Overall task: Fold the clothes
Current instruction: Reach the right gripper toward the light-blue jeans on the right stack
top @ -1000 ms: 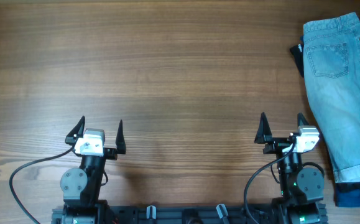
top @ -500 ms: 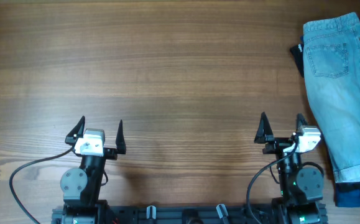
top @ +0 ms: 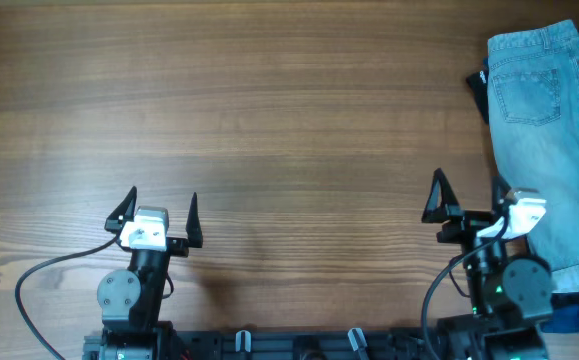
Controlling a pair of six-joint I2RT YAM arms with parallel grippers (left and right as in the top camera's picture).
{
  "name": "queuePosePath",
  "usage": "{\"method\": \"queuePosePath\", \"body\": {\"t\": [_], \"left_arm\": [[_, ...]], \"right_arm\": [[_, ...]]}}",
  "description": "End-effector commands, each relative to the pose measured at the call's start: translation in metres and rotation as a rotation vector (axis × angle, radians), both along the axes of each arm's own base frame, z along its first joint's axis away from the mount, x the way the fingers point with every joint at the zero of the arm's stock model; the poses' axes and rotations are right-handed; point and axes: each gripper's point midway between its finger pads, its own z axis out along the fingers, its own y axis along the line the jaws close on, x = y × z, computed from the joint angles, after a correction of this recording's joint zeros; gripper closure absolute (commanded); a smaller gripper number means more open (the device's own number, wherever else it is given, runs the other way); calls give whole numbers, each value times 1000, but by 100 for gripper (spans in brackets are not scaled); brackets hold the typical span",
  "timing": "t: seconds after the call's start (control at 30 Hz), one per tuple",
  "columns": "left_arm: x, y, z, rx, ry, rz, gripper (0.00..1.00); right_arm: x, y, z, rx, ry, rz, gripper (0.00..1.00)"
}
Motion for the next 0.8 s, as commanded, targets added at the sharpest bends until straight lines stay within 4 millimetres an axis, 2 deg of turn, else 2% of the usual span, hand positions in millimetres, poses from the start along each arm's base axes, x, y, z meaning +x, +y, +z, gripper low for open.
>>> {"method": "queuePosePath", "body": {"t": [0.0,0.23,0.33,0.43,0.53,0.6,0.77], "left_arm": [[0,-1,-4,18,6,-11,0],[0,-1,-4,18,6,-11,0],[0,-1,-4,18,6,-11,0],[0,-1,-4,18,6,-11,0],[0,-1,-4,18,6,-11,0],[0,-1,-4,18,6,-11,0],[0,-1,-4,18,6,-11,0]], "right_arm": [[5,10,41,-3,-3,50,0],[26,16,85,-101,197,80,0],[34,17,93,-110,266,83,0],[48,19,73,-155,430,97,0],[60,20,56,-162,512,101,0],[65,19,52,-169,523,88,0],[56,17,40,-247,580,116,1]]}}
